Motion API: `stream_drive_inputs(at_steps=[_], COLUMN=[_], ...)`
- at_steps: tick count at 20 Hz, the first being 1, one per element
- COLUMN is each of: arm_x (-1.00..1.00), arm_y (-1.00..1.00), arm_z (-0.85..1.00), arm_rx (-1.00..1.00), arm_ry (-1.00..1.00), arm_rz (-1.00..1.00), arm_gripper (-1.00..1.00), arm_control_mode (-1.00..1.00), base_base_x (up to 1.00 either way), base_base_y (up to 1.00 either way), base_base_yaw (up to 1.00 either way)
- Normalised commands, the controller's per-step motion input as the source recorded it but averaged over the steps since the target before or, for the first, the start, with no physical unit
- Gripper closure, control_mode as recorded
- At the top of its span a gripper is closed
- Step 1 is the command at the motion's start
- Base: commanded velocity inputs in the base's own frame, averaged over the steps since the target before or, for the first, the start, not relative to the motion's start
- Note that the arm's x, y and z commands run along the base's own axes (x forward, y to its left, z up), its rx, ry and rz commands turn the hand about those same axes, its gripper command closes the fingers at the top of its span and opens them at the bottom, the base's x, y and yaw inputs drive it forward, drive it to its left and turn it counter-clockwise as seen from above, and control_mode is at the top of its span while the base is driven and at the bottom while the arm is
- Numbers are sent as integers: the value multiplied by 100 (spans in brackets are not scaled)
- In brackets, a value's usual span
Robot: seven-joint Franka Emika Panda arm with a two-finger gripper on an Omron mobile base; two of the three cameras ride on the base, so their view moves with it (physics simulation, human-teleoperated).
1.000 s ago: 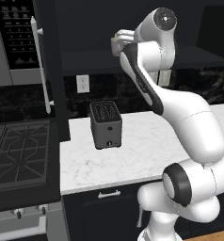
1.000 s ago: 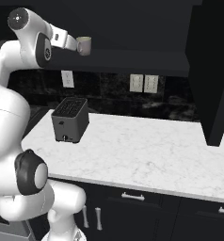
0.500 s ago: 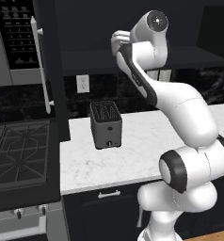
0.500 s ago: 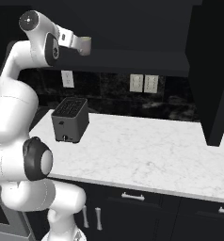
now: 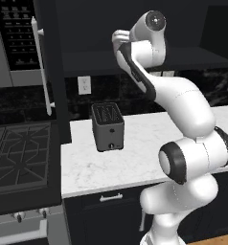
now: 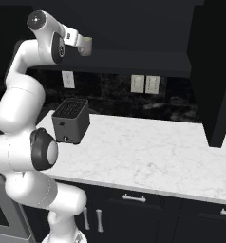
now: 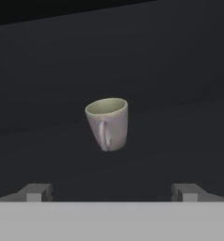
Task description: Gather all objects into one cabinet and sort the glasses and bowls to opposite sides.
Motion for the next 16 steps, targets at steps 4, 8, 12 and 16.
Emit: stream_drive_inputs(at_steps=[4,8,12,16], arm_x=[17,21,29,31], arm_y=[0,0,1,3], arm_z=[-4,-12,-14,-2], arm_rx=[0,0,0,0], arm_ry=[0,2,2,0], arm_rz=[0,0,0,0], arm_gripper=[-100,-100,-100,-100], arm_control_mode=[-100,-100,-100,-100], base_base_x=[0,0,0,0], base_base_y=[0,0,0,0], base_base_yaw=[0,0,0,0])
